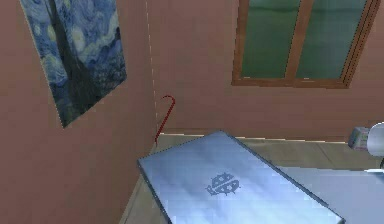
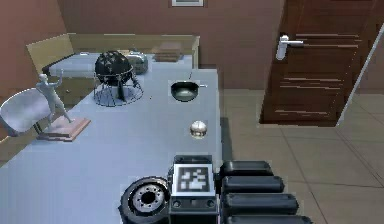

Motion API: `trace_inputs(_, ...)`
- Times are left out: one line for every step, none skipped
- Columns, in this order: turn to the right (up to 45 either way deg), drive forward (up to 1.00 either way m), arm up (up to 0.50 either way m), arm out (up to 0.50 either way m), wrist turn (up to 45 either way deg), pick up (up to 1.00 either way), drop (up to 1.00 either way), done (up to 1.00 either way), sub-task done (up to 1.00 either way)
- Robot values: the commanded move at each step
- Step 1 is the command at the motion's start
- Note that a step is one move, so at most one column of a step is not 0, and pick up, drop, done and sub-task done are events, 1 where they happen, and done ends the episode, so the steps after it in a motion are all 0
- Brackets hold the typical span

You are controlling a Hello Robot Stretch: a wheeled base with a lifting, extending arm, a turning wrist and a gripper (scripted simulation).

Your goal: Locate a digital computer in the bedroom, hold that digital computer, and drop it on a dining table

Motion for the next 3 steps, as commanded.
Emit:
trace_inputs(0.0, 0.00, 0.00, 0.48, 0.0, 0.00, 0.00, 0.00, 0.00)
trace_inputs(0.0, 0.00, 0.00, 0.00, 45.0, 0.00, 0.00, 0.00, 0.00)
trace_inputs(0.0, 0.00, 0.00, 0.00, 39.0, 0.00, 0.00, 0.00, 0.00)
